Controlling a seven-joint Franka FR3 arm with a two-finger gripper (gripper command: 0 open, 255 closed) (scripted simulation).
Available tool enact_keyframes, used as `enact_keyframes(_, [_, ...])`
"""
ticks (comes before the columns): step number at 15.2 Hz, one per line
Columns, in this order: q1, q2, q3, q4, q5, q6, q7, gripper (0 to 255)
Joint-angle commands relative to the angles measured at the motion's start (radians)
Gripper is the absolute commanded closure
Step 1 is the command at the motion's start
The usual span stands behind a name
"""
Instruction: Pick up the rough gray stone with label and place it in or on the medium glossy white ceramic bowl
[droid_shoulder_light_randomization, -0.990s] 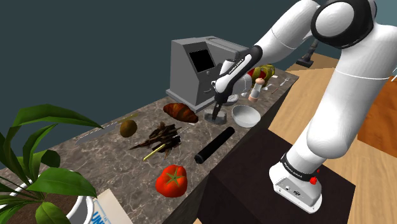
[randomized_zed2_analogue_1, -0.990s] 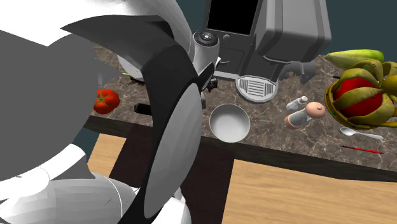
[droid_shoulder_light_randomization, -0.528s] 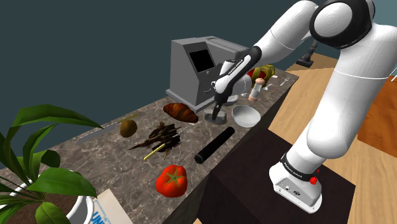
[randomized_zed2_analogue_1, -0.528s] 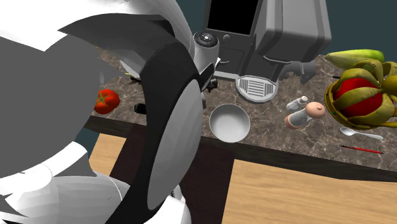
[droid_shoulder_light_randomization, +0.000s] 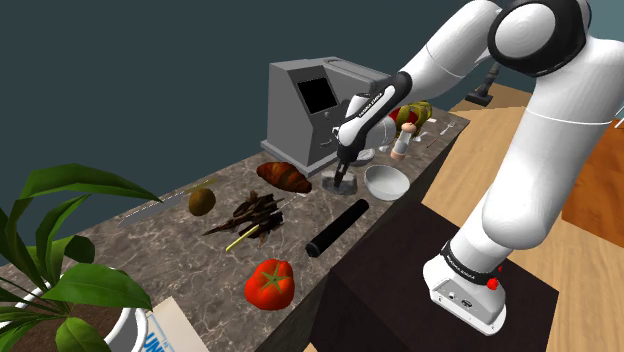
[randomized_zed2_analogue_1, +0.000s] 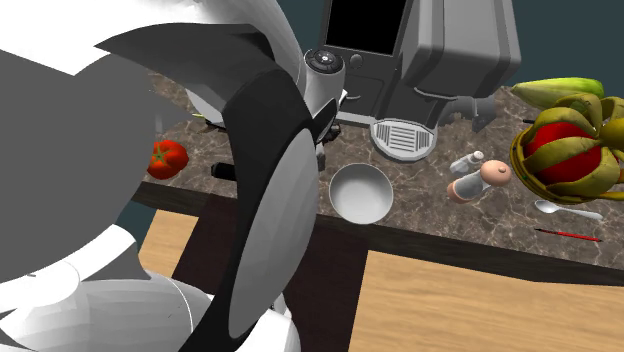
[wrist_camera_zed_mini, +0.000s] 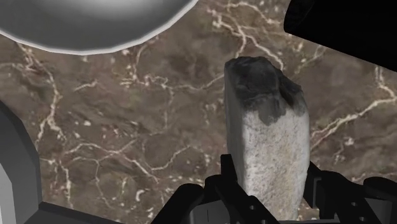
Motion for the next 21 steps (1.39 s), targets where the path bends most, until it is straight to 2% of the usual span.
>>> enact_keyframes(1, [0.001,0.005,0.002,0.0,0.001,0.002,-0.001,255])
enact_keyframes(21, [0.009,-0.242,-0.028,0.023,-0.128,-0.262,0.104,255])
